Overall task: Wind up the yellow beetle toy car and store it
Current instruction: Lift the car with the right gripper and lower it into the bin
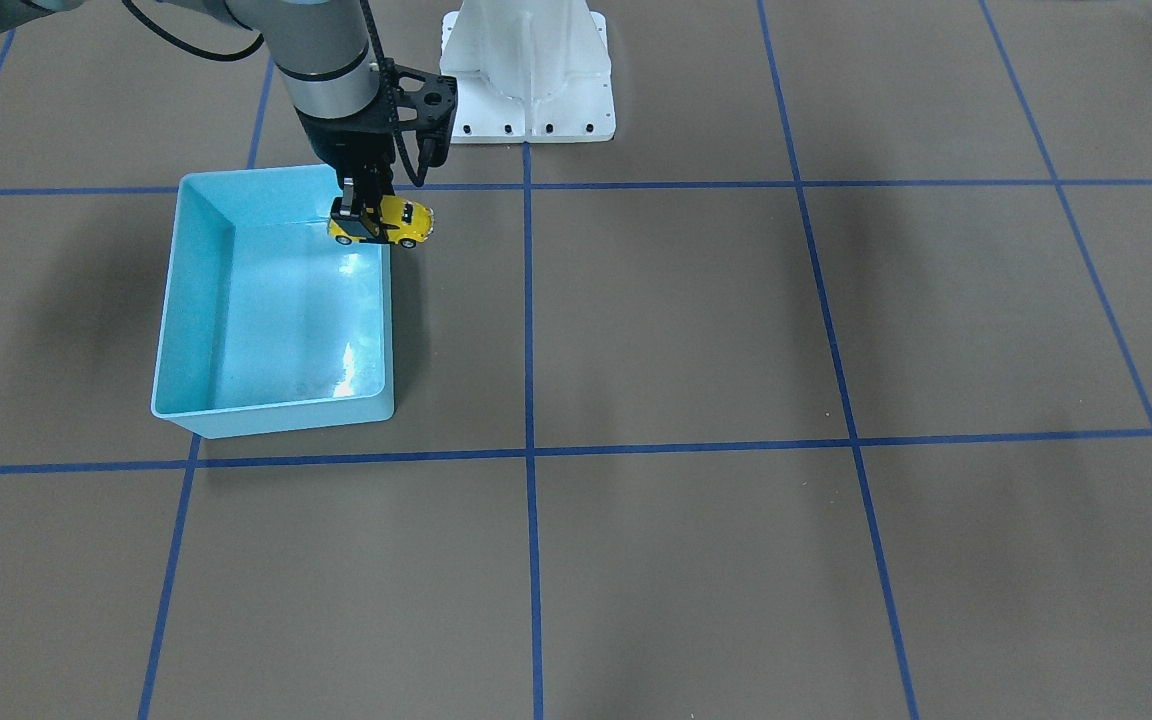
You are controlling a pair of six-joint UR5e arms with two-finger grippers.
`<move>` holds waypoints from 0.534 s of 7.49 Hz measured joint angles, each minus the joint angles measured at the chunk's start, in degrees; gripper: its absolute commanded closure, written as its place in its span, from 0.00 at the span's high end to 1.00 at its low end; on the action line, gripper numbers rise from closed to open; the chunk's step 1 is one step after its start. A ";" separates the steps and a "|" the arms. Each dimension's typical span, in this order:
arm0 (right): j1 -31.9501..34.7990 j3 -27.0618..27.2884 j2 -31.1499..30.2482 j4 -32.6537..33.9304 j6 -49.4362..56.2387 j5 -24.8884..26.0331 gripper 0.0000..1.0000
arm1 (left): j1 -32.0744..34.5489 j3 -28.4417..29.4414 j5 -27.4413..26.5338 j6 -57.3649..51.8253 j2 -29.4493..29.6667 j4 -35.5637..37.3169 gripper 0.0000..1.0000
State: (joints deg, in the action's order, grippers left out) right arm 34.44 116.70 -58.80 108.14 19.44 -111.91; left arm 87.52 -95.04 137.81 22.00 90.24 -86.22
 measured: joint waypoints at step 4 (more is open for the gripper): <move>1.30 -3.82 -7.69 -7.33 13.68 0.56 0.00 | 0.02 0.17 -0.05 -0.02 -0.05 0.00 1.00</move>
State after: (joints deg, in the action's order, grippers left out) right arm 35.73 112.89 -66.49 100.81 33.11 -111.36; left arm 87.54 -94.87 137.77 21.97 90.20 -86.22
